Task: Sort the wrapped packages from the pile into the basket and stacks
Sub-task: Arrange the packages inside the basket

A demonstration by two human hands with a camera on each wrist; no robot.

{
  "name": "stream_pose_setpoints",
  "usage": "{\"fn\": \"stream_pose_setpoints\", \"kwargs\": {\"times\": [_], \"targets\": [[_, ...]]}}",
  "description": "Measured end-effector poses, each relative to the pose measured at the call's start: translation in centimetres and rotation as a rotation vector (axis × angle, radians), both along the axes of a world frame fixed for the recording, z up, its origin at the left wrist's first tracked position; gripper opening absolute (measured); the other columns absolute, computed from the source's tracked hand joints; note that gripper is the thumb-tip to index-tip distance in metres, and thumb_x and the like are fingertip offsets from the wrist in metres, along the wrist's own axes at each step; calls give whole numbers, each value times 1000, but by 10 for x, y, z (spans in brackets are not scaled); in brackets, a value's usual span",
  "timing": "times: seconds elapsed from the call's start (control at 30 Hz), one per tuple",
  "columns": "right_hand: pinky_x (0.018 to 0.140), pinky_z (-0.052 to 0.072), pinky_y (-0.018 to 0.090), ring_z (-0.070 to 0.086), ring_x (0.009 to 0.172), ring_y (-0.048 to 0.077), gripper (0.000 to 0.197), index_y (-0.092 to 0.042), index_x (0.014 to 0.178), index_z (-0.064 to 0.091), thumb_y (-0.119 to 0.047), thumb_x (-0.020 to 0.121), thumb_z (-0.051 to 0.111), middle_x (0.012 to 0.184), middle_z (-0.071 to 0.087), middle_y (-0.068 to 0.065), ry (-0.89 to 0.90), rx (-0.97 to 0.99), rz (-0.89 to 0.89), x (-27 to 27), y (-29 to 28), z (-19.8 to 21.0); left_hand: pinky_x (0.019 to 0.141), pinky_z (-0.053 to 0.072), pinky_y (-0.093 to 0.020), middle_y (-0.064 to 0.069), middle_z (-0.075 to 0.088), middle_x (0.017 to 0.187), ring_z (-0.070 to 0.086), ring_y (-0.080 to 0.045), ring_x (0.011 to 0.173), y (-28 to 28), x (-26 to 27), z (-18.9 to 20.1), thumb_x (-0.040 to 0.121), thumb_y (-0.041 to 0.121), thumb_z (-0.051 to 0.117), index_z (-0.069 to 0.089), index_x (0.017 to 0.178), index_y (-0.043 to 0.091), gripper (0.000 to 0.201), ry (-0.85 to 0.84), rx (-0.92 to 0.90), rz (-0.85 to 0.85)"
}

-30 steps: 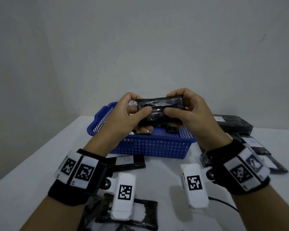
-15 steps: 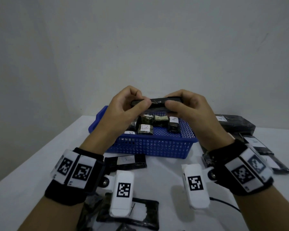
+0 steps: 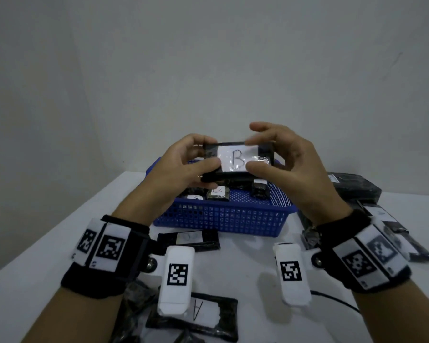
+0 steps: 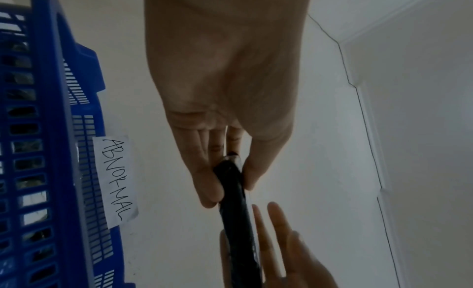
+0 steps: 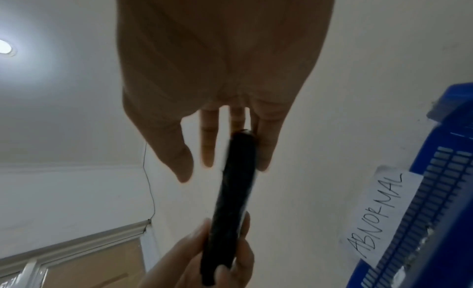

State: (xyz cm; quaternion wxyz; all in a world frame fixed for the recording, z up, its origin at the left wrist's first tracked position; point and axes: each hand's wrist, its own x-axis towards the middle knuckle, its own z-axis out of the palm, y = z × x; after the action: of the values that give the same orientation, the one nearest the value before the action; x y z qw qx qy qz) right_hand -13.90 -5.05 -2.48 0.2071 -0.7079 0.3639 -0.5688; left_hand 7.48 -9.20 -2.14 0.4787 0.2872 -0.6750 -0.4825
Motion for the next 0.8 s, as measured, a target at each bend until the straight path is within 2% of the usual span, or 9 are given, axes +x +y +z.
{"fn": "stream_pose_setpoints", "kwargs": {"times": [0.07, 0.23, 0.3, 0.4, 0.5, 0.6, 0.67, 0.7, 0.8], "targets": [[90, 60, 43, 69, 110, 19, 36, -25, 122, 63, -20, 87, 73, 131, 62, -5, -38, 49, -40, 1, -1, -2, 62, 60, -29, -11, 68, 115, 73, -22, 88, 1, 1, 0, 92, 2, 64, 59, 117, 12, 28, 1, -35, 2], [85, 61, 49, 72, 96, 27, 33, -15, 114, 58, -4, 87, 74, 105, 70, 5, -112, 57, -141, 2, -3, -2, 62, 59, -29, -5, 66, 111, 74, -24, 83, 5, -5, -3, 90, -2, 65, 57, 113, 11, 28, 12, -99, -12], [82, 62, 49, 73, 93, 27, 35, -17, 113, 56, -8, 87, 76, 108, 71, 5, -185, 52, -195, 5, -2, -3, 65, 60, -29, -3, 66, 112, 73, -23, 88, 5, -5, -3, 93, -1, 61, 57, 114, 13, 26, 33, -94, -37], [78, 63, 46, 74, 88, 19, 38, -22, 116, 58, -24, 86, 79, 113, 70, -1, -243, 109, -312, 8, -2, -5, 69, 60, -29, -4, 64, 111, 72, -20, 93, 6, 0, 1, 97, 1, 53, 59, 117, 17, 26, 61, -78, -109], [85, 62, 42, 74, 96, 12, 58, -23, 129, 57, -39, 79, 81, 117, 71, -1, -244, 215, -224, 9, -2, -2, 77, 60, -31, -3, 66, 114, 72, -22, 100, 8, 3, 5, 96, 8, 56, 60, 123, 20, 31, 58, -126, -113], [98, 56, 36, 67, 115, 9, 101, -27, 150, 40, -60, 66, 86, 137, 62, -7, -96, 274, -125, 11, -3, -2, 81, 59, -30, -3, 67, 120, 69, -21, 108, 12, 0, 7, 99, 10, 51, 60, 130, 22, 34, 41, -140, -137], [104, 51, 35, 58, 127, 11, 112, -31, 156, 30, -63, 63, 83, 146, 53, -8, -27, 267, -129, 12, -4, -5, 81, 57, -27, -2, 69, 124, 69, -18, 109, 17, -3, 9, 103, 11, 45, 61, 128, 25, 33, 11, -129, -172], [104, 50, 32, 56, 128, 11, 111, -31, 156, 29, -62, 64, 83, 147, 52, -7, -25, 248, -138, 12, -3, -6, 82, 57, -26, -1, 69, 125, 69, -18, 109, 19, -4, 10, 104, 14, 43, 62, 127, 25, 32, 0, -113, -190], [88, 54, 17, 58, 121, 6, 107, -28, 151, 36, -54, 61, 89, 138, 55, -7, -43, 123, -183, 13, 1, -7, 81, 58, -28, -3, 69, 123, 71, -23, 104, 22, -5, 14, 101, 34, 40, 63, 126, 23, 36, -23, -33, -201]]}}
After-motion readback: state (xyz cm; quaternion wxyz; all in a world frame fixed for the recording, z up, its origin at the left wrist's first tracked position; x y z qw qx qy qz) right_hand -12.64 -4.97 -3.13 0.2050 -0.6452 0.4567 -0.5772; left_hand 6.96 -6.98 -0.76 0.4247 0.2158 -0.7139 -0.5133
